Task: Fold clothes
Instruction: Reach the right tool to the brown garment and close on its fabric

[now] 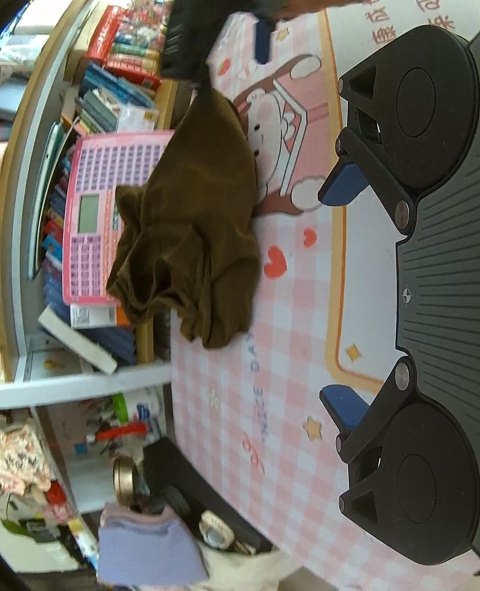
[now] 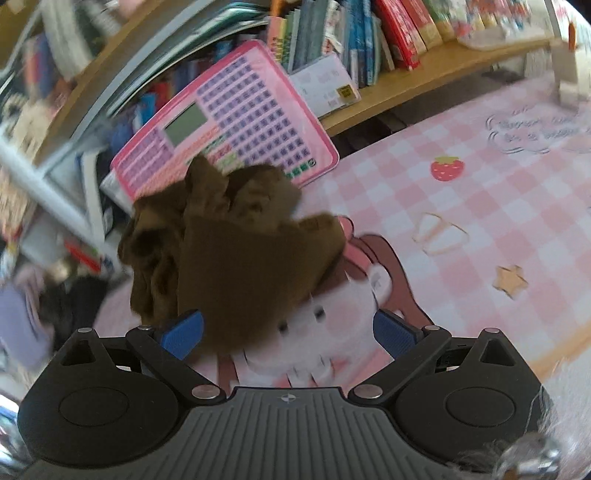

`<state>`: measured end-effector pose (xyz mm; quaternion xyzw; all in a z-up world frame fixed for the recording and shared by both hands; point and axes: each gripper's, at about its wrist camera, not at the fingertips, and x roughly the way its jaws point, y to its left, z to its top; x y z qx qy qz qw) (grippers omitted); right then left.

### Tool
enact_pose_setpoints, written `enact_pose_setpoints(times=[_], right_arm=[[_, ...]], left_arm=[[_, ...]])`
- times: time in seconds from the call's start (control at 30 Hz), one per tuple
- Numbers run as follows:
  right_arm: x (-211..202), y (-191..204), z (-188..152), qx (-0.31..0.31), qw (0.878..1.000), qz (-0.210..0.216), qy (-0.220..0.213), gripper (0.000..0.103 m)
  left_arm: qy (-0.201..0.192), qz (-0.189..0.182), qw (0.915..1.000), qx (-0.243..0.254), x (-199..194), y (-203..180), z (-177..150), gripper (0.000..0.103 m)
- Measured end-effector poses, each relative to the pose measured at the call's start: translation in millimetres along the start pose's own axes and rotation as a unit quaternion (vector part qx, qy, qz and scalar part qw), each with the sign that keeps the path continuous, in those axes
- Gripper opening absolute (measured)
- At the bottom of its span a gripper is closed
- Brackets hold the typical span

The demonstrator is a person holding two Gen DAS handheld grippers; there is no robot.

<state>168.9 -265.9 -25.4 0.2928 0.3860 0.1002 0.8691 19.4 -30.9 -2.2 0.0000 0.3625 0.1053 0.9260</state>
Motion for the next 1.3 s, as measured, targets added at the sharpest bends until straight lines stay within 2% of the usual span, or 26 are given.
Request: enact_pose_setpoints(times=[0.1,0.13,0.23,0.3,0.33,0.37,0.4,0.47,0.6,0.7,0.87,1.0,1.3], right_arm=[[25.5,-7.7,17.3,0.079,0.997,0.006,0.026,0.090],[33.6,-12.4,20.7,0.111,0.993,0.009,0.038,0.088],[55.9,-27.6,23.1,0.206,0.976,0.019,0.070,0.074],[64.6,-33.0,22.9,0.234,0.969,0.025,0.082,0.052],[68.8,-35.6,22.8,0.247,0.965,0.028,0.087,0.045],[71.2,-37.5,22.6,0.253,0.962,0.040,0.094,0.025],[73.5,-39.4,22.4,0.259,0.959,0.051,0.102,0.015],[71.5,-42.4,22.1,0.262,0.956,0.077,0.105,0.007],[41.0,-45.9,14.2,0.229,0.962,0.117,0.089,0.006],[7.5,-54.5,2.5,0.194,0.970,0.122,0.081,0.006],[-46.9,-87.3,-27.2,0.154,0.981,0.095,0.070,0.006],[-84.1,-116.7,-48.4,0.156,0.983,0.066,0.068,0.006],[-132.4,-136.8,-79.0,0.122,0.990,0.026,0.063,0.006]], left_arm=[[0.003,0.029,0.9995,-0.015,-6.7,8.1,-3.9,0.103],[0.005,0.038,0.9990,-0.020,-8.9,10.9,-5.3,0.103],[0.010,0.063,0.9974,-0.035,-13.6,17.6,-9.8,0.103],[0.013,0.075,0.9963,-0.040,-16.1,19.4,-12.0,0.103],[0.014,0.080,0.9958,-0.042,-17.3,20.1,-13.0,0.103],[0.013,0.082,0.9957,-0.041,-18.2,19.3,-12.9,0.103],[0.012,0.082,0.9959,-0.038,-18.9,17.2,-12.2,0.103],[0.008,0.081,0.9962,-0.031,-20.3,13.2,-10.6,0.103],[-0.004,0.064,0.9978,-0.012,-18.5,0.3,-4.2,0.103],[-0.011,0.038,0.9992,0.008,-15.0,-14.2,2.6,0.103],[-0.023,-0.008,0.9989,0.041,-8.9,-39.4,14.4,0.103],[-0.033,-0.045,0.9961,0.068,-4.0,-59.6,23.7,0.103],[-0.022,-0.150,0.9822,0.111,10.2,-124.5,31.8,0.103]])
